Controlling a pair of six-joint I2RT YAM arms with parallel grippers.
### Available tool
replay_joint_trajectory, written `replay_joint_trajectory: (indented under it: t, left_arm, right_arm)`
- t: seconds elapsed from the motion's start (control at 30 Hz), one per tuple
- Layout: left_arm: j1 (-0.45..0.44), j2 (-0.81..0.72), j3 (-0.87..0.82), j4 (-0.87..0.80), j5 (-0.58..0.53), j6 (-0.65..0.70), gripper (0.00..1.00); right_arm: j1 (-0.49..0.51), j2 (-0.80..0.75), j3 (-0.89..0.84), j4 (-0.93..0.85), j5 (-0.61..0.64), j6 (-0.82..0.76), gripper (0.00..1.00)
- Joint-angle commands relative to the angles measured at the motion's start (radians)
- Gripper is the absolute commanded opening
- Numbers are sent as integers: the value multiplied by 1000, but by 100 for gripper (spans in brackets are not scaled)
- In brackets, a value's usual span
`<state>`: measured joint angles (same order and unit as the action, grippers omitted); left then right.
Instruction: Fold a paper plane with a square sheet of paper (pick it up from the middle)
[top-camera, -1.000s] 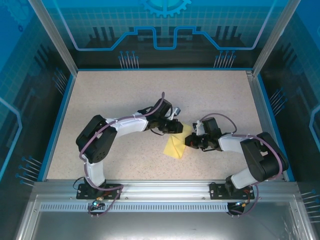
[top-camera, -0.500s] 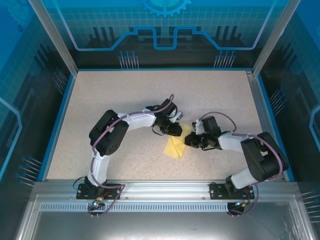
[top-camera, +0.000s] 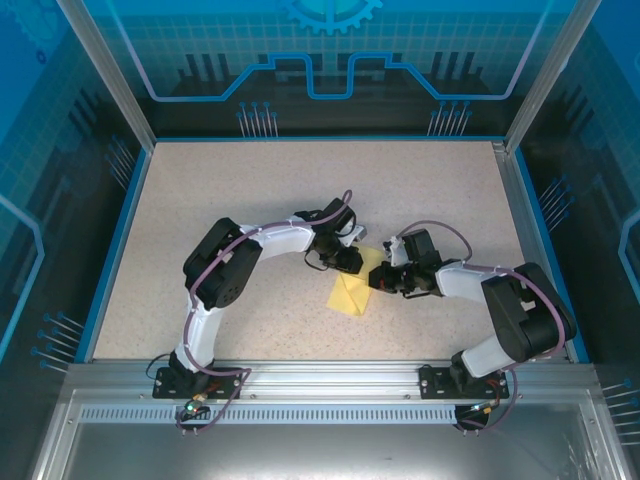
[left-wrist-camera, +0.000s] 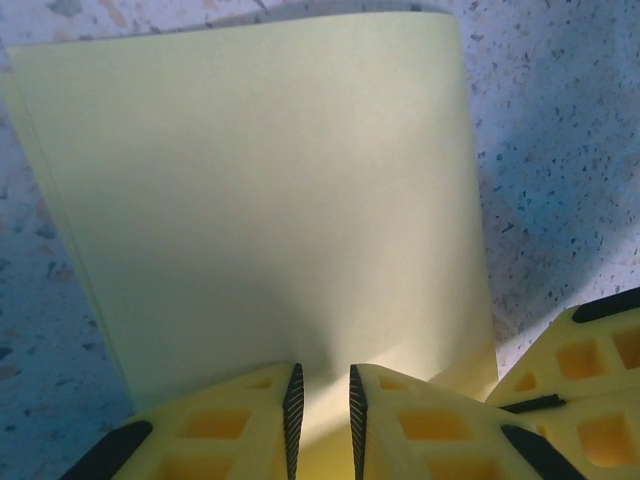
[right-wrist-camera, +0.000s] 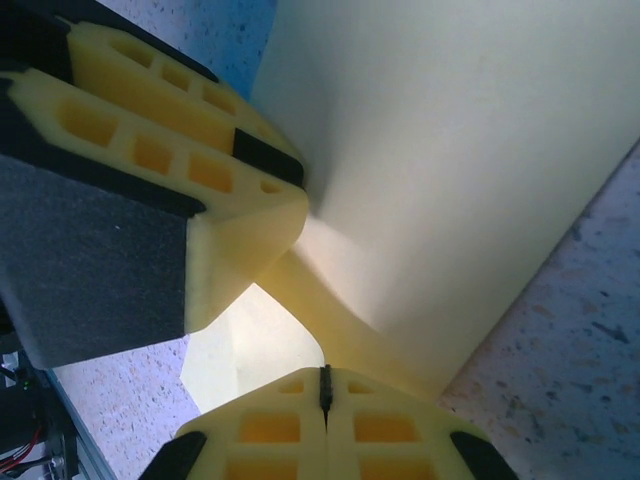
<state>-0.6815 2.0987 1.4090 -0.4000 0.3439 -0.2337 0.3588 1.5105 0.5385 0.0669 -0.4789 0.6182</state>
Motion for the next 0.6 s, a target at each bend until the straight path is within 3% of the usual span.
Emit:
replay_joint_trajectory:
  t: [0.0,0.57]
  left_arm:
    - [5,27,19,-34,-5,34,24]
    - [4,34,2,-27,4,45,24]
  right_arm:
    - [-7,17,29,-28,4,-26,4]
    - [-7,53,48,-82,68,-57,4]
